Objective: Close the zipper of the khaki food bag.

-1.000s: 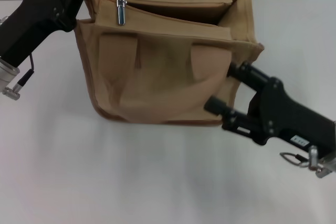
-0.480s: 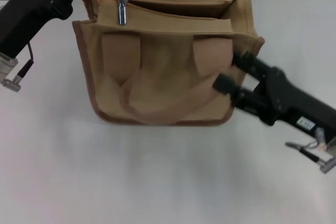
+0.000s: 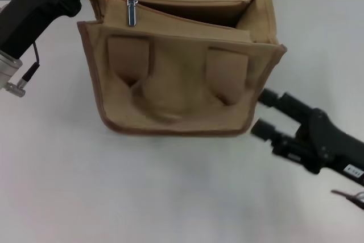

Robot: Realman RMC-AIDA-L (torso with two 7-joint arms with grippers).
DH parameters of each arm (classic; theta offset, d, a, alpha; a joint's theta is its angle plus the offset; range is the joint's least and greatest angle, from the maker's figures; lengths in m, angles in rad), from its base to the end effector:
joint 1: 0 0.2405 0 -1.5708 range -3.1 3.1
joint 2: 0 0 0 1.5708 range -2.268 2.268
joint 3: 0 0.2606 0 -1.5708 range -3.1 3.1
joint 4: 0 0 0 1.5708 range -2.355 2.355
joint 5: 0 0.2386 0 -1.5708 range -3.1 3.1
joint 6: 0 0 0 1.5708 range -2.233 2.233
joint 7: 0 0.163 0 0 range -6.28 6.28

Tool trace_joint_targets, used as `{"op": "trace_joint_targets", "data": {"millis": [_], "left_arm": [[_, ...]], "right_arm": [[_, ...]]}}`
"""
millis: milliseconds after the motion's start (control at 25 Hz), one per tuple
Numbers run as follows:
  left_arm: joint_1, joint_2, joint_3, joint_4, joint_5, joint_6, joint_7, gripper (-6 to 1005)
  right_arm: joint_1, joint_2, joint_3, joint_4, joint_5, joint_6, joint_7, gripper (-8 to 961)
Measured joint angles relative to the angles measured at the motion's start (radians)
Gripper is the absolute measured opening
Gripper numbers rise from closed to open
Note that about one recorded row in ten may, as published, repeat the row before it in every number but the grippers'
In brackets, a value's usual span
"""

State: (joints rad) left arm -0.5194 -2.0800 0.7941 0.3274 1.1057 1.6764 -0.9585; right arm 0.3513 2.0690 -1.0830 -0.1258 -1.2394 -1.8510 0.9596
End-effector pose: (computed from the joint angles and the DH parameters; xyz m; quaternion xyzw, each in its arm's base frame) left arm -0.2366 0.3673 0.0181 -0.7633 -0.1266 -0.5621 0.2922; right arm 0.2784 0.2464 -0.0568 -0.8156 0.2360 0.5168 0.1097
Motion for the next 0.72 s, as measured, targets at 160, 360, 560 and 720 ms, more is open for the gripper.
{"op": "trace_joint_targets", "data": {"millis": [160,360,560,720], "left_arm": [[0.001,0.000,-0.008,-0.002,-0.004,0.003,-0.008,75],[0.000,0.000,-0.004,-0.008,-0.008,0.004,-0.011,32],[-0.004,0.000,0.001,-0.025,-0.009,0.023,-0.009,29],[-0.013,0.000,0.001,-0.044,-0.015,0.060,-0.008,30]], "right_arm": [[-0.038,0.009,0.112,0.004,0.001,0.034,0.000,823],[-0.051,0.018,0.258,0.050,0.002,-0.014,-0.004,823],[-0.012,0.019,0.270,0.054,0.002,-0.140,-0.001,823],[0.079,0.016,0.262,0.048,-0.004,-0.145,0.075,824]]}}
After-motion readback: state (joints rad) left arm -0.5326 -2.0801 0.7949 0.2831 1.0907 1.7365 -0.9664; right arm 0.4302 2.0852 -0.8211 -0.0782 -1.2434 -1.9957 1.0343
